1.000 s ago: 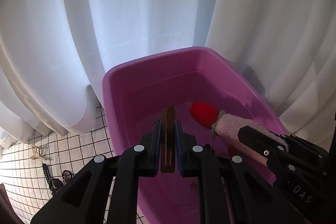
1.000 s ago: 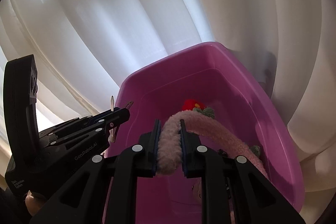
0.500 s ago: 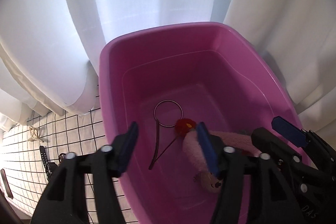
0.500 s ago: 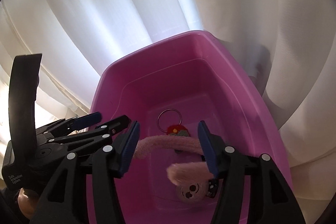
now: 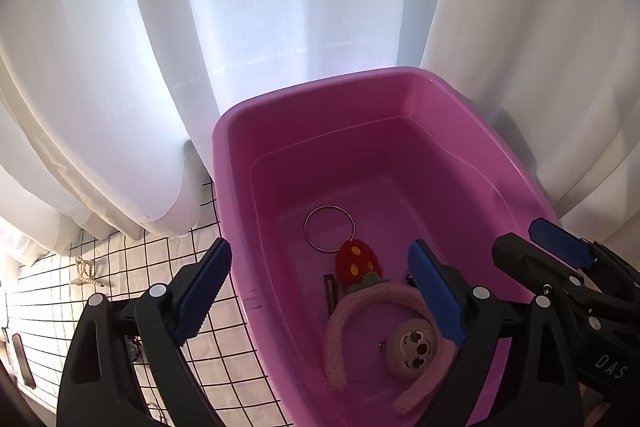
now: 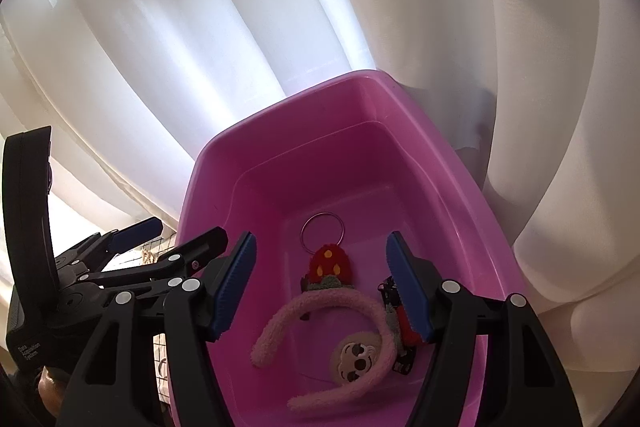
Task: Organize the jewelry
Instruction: 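Open both tools to drop the hair clip and headband into the tub, then move both tools back over the table toward the black watch and silver bangle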
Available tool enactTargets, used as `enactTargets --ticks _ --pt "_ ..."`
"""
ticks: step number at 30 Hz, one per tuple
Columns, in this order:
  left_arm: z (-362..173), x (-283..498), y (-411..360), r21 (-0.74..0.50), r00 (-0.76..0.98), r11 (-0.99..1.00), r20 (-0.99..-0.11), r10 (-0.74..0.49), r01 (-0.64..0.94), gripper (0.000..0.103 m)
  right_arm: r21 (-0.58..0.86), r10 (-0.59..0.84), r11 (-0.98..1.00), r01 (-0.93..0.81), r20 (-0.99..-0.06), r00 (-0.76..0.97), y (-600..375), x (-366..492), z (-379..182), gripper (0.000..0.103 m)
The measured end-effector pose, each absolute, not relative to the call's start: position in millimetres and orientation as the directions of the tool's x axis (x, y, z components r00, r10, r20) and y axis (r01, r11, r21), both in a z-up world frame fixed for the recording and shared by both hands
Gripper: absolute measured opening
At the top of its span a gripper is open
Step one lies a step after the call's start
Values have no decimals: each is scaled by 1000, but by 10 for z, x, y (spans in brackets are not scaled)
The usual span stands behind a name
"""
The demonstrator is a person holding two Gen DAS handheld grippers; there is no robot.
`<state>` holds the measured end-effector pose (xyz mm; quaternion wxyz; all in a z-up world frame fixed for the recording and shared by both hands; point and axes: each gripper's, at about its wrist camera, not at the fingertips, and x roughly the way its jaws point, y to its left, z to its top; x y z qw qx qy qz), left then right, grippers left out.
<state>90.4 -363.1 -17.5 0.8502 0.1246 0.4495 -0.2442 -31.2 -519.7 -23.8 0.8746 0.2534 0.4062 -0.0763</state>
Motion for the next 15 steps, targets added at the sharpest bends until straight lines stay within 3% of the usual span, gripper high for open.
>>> enactTargets --ticks 15 --pt "-185 899 -2986 -42 491 915 -834 -253 400 90 371 121 888 273 -759 640 -4853 -210 -198 70"
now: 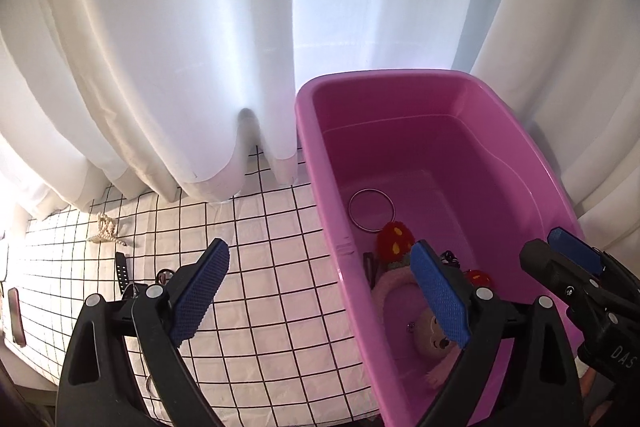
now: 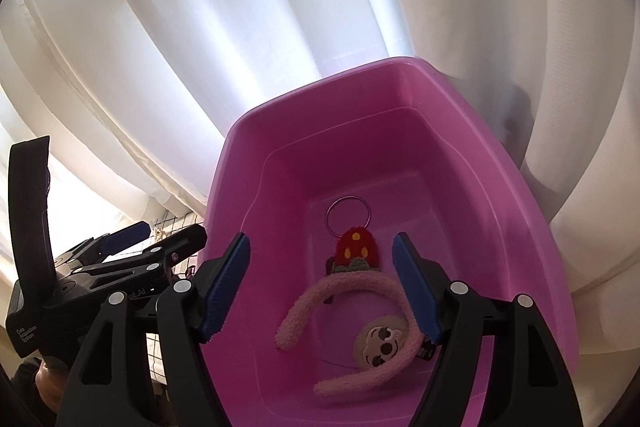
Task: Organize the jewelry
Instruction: 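Move both tools back over the table toward the black watch and silver bangle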
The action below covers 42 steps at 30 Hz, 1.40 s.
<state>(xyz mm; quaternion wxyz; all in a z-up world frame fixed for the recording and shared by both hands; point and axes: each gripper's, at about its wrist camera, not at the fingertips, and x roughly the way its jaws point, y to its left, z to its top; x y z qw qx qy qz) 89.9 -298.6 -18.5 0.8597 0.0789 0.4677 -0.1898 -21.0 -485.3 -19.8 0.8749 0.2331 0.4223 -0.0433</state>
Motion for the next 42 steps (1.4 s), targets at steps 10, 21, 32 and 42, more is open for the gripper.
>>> enactTargets --ticks 10,21,32,42 --pt "-132 875 -2039 -44 527 956 -826 -198 291 90 341 142 918 203 -760 634 -4308 -27 -87 73" --pt "-62 874 -360 37 597 993 -801 -40 115 95 317 166 942 108 -721 672 -3342 88 132 73" --pt "-493 998 741 25 555 999 -832 -4 44 95 303 169 946 118 -769 617 -2380 94 -165 73" --pt "-849 1153 973 -1 551 987 -830 -89 159 95 273 153 951 143 -822 548 -1567 -84 -775 73"
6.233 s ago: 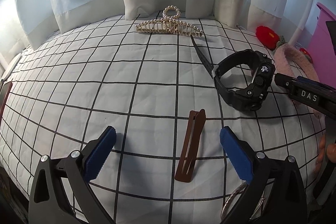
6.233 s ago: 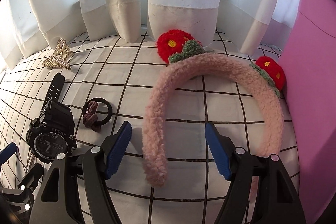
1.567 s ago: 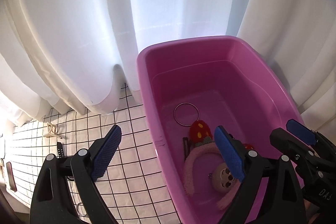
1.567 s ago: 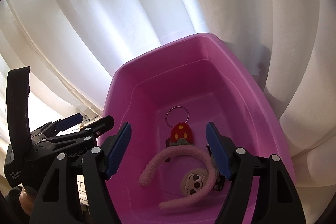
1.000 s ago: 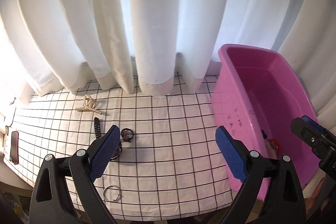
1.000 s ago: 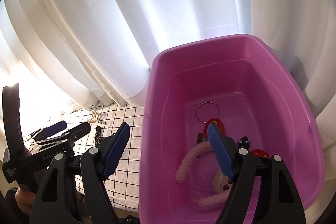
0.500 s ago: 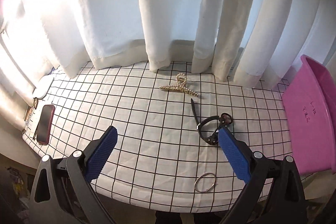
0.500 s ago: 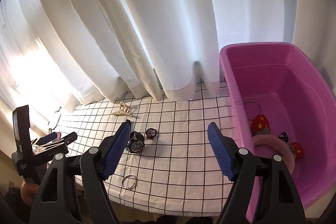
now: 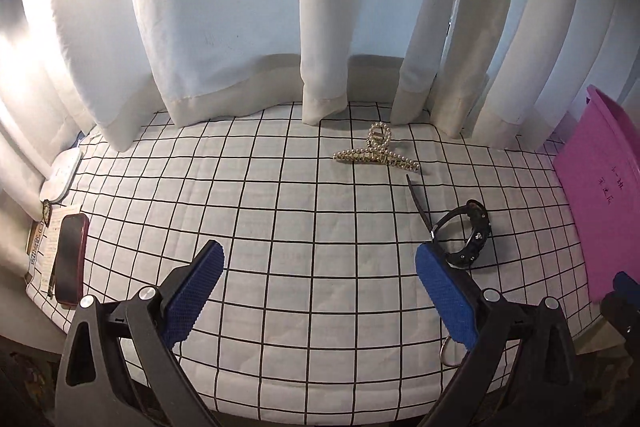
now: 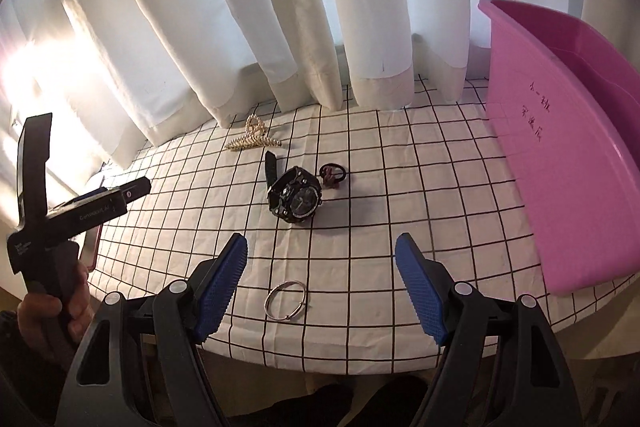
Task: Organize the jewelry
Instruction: 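Move both tools back over the table toward the black watch and silver bangle, then grasp the black watch with the left tool while the right tool grasps the silver bangle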
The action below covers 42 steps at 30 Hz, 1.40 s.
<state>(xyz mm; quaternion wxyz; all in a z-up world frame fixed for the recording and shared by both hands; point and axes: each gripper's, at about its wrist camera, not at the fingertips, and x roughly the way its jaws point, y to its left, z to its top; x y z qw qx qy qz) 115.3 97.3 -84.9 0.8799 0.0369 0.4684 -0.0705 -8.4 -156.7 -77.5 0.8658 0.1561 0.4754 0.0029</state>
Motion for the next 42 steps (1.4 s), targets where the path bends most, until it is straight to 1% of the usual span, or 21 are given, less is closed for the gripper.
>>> enactTargets --ticks 9,16,18,22,25,26,27,28,31,36,42 --pt "-1231 1209 977 -52 520 980 -841 -147 192 95 225 158 970 88 -868 470 -988 -129 -1588 73" --pt "-1514 1217 997 -60 501 987 -856 -129 152 95 177 138 983 49 -886 443 -759 -114 -2014 73" --pt "-1556 1203 1013 -57 505 989 -855 -118 135 95 142 113 989 31 -888 446 -701 -98 -2094 73" --pt "-1626 1142 1029 -54 514 993 -851 -103 108 95 13 35 999 -46 -856 515 -548 -106 -2164 74" --pt "-1687 1089 998 -41 523 995 -848 -85 94 95 29 69 996 -82 -831 553 -566 -117 -2186 73" --pt "-1706 1071 984 -38 525 995 -848 -80 91 95 28 79 995 -100 -827 556 -567 -120 -2188 71" --pt "-1723 1057 968 -37 525 995 -847 -79 89 95 33 95 992 -119 -821 563 -579 -124 -2176 67" --pt "-1746 1047 948 -39 524 995 -848 -80 88 95 34 102 991 -128 -816 570 -598 -129 -2166 51" --pt "-1816 1003 868 -43 528 996 -846 -80 82 95 67 139 987 -145 -807 574 -697 -122 -2163 51" --pt "-1900 980 608 -59 525 993 -845 -104 101 95 51 132 987 -151 -797 590 -890 -63 -2179 51" --pt "-1853 984 245 -86 554 986 -819 -152 144 95 37 97 993 -113 -796 598 -1266 62 -2207 51"
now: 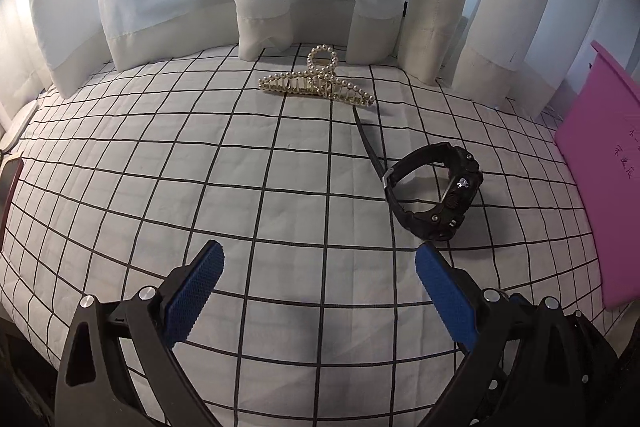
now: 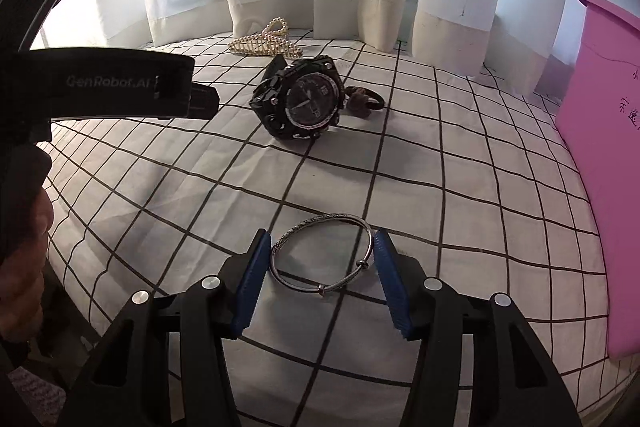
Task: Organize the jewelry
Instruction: 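Grasp the black watch with the left tool while the right tool grasps the silver bangle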
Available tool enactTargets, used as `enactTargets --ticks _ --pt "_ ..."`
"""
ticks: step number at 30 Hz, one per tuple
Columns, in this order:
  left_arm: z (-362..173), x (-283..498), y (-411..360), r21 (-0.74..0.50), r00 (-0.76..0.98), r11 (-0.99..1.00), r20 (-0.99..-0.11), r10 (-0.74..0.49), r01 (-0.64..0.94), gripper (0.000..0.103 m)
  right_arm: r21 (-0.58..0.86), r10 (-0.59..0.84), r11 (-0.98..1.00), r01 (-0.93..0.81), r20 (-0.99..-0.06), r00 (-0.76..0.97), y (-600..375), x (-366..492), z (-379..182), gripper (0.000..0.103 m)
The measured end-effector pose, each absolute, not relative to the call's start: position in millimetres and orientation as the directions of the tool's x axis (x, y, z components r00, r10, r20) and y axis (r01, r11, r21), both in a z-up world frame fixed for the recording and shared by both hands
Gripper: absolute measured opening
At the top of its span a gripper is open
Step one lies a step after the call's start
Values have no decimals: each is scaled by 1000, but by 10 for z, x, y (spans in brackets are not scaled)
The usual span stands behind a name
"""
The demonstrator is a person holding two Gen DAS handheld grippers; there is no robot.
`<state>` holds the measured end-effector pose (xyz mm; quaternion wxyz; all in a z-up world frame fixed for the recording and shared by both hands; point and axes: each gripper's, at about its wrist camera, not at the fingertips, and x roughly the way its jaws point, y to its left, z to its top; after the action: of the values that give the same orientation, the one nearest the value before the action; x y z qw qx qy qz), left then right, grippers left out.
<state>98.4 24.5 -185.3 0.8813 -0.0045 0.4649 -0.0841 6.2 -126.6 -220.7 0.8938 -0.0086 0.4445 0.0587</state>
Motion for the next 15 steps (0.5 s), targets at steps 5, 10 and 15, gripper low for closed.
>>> enactTargets --ticks 5,10,15 --pt "-1886 1060 -48 -80 561 983 -812 -161 166 95 32 75 996 -80 -794 604 -1552 113 -2225 51" --pt "-2011 1174 -255 -82 535 984 -830 -156 161 95 26 65 997 -72 -789 611 -1710 137 -2234 52" --pt "-2093 1210 -408 -84 528 984 -835 -154 155 95 29 53 998 -50 -787 614 -1839 185 -2236 52"
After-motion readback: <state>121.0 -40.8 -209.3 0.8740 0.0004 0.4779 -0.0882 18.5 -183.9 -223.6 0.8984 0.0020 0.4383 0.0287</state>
